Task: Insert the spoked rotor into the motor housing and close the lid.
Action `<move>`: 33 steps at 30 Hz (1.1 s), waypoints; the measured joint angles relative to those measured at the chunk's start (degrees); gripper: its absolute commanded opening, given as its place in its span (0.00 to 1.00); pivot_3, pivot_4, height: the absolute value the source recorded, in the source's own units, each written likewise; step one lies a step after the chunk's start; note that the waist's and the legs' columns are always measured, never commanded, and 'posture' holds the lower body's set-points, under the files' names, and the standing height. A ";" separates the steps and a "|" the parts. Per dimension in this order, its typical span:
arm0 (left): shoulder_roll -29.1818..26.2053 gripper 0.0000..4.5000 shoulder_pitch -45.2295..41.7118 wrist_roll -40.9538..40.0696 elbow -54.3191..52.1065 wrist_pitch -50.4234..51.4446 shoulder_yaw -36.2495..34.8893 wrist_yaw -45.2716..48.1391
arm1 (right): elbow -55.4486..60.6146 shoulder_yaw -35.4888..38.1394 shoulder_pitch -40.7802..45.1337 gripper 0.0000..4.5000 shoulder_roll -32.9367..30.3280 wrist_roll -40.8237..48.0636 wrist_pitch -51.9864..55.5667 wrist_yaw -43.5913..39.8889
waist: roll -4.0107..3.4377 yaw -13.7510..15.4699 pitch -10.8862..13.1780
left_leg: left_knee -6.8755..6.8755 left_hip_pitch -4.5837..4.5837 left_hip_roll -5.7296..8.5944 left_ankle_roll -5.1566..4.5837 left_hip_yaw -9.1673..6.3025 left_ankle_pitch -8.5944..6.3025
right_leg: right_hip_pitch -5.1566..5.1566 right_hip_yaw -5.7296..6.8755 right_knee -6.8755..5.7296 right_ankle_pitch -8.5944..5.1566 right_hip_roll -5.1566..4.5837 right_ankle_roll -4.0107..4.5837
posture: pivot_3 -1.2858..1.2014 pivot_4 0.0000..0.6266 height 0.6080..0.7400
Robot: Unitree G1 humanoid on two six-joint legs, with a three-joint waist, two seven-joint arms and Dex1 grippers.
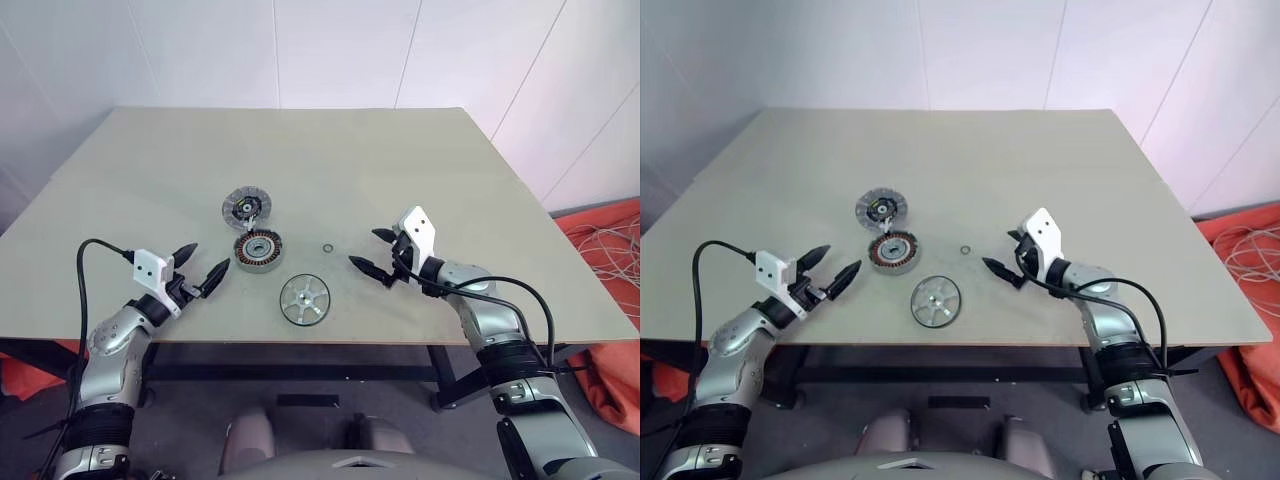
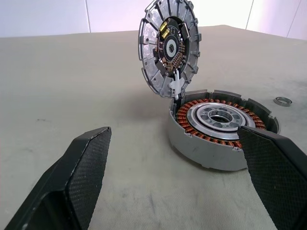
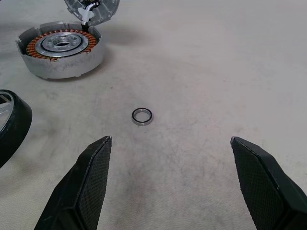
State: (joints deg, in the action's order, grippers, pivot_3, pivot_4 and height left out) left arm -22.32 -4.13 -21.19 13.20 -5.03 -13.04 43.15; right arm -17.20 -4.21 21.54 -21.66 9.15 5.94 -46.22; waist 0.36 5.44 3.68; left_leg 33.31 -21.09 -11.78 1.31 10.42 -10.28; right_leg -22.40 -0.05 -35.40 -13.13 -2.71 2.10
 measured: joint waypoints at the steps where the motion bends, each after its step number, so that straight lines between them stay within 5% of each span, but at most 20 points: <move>1: 0.00 0.99 0.00 0.00 -0.06 0.00 0.00 0.03 | 0.00 0.00 0.00 1.00 0.00 0.00 0.00 0.00 | 0.00 0.00 0.00 | 0.00 0.00 0.00 0.00 0.00 0.00 | 0.00 0.00 0.00 0.00 0.00 0.00 | 0.52 0.00 1.00; 21: 0.01 0.99 0.05 -0.22 -0.20 -0.93 -0.04 2.71 | 0.70 0.00 0.00 1.00 -0.02 0.27 1.89 -0.34 | 0.00 0.02 0.00 | 0.00 0.00 0.00 0.00 0.00 0.00 | 0.00 0.00 0.00 0.00 0.00 0.00 | 0.52 0.00 1.00; 26: -0.21 0.99 0.29 -0.31 -0.21 -1.26 -0.05 3.99 | 8.50 0.32 1.38 1.00 -0.55 4.76 13.80 -0.90 | -0.03 0.07 0.01 | 0.00 0.01 -0.01 0.00 0.00 0.00 | -0.01 0.00 -0.02 0.00 0.01 0.00 | 0.52 0.00 1.00; 33: -0.61 0.99 0.94 -0.90 -0.95 -1.26 -0.01 6.22 | 23.17 -2.49 9.99 1.00 -8.63 11.96 46.76 -2.45 | -0.04 0.46 0.02 | -0.03 0.05 -0.02 0.04 -0.06 0.03 | 0.04 0.04 -0.02 -0.01 0.02 0.00 | 0.52 0.00 1.00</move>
State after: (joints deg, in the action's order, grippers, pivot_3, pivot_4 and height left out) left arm -22.93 -3.19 -22.09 12.25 -6.30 -13.05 49.37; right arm 5.96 -6.70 31.53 -30.29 21.11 52.70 -48.67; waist 0.32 5.89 3.70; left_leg 33.28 -21.05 -11.80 1.35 10.35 -10.25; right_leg -22.36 -0.01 -35.42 -13.14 -2.69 2.10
